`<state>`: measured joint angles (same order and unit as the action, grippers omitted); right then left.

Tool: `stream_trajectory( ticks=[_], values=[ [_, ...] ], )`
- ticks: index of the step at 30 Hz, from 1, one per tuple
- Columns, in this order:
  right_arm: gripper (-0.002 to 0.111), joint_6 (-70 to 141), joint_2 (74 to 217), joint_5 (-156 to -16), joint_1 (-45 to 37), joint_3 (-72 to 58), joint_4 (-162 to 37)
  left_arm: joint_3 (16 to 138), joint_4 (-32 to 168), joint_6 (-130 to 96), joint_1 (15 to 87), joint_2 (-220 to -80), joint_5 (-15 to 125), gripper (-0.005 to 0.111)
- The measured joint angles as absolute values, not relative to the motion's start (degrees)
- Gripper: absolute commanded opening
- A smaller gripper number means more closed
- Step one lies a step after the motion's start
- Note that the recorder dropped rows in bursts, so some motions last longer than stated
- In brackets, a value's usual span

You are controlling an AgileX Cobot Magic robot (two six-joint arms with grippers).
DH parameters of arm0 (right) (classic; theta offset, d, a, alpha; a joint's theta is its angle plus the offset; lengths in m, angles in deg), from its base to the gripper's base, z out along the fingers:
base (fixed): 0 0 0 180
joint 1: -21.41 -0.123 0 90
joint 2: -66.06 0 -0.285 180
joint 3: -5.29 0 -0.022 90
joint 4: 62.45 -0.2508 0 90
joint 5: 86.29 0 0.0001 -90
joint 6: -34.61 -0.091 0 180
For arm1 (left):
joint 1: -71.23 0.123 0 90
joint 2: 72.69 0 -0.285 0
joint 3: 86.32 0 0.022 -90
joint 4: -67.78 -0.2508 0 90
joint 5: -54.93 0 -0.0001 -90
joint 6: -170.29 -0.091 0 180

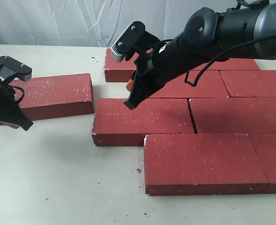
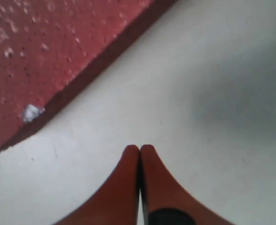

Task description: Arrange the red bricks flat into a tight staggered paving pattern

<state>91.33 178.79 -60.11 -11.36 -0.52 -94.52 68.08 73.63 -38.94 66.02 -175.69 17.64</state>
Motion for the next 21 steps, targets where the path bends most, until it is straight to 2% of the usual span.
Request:
stream_trajectory(
  ticks=[4,11,21],
  values=[
    [-0.001,91.3,178.8,-60.1,-11.4,-0.5,-94.5,66.1,75.0,-38.7,66.0,-175.7,26.9,0.000],
    [-0.001,91.3,178.8,-60.1,-11.4,-0.5,-94.5,66.1,73.4,-37.7,66.4,-178.5,27.6,0.000],
    [-0.001,91.3,178.8,-60.4,-11.4,-0.5,-94.5,66.1,70.8,-31.4,71.1,-182.4,31.6,0.000]
  ],
)
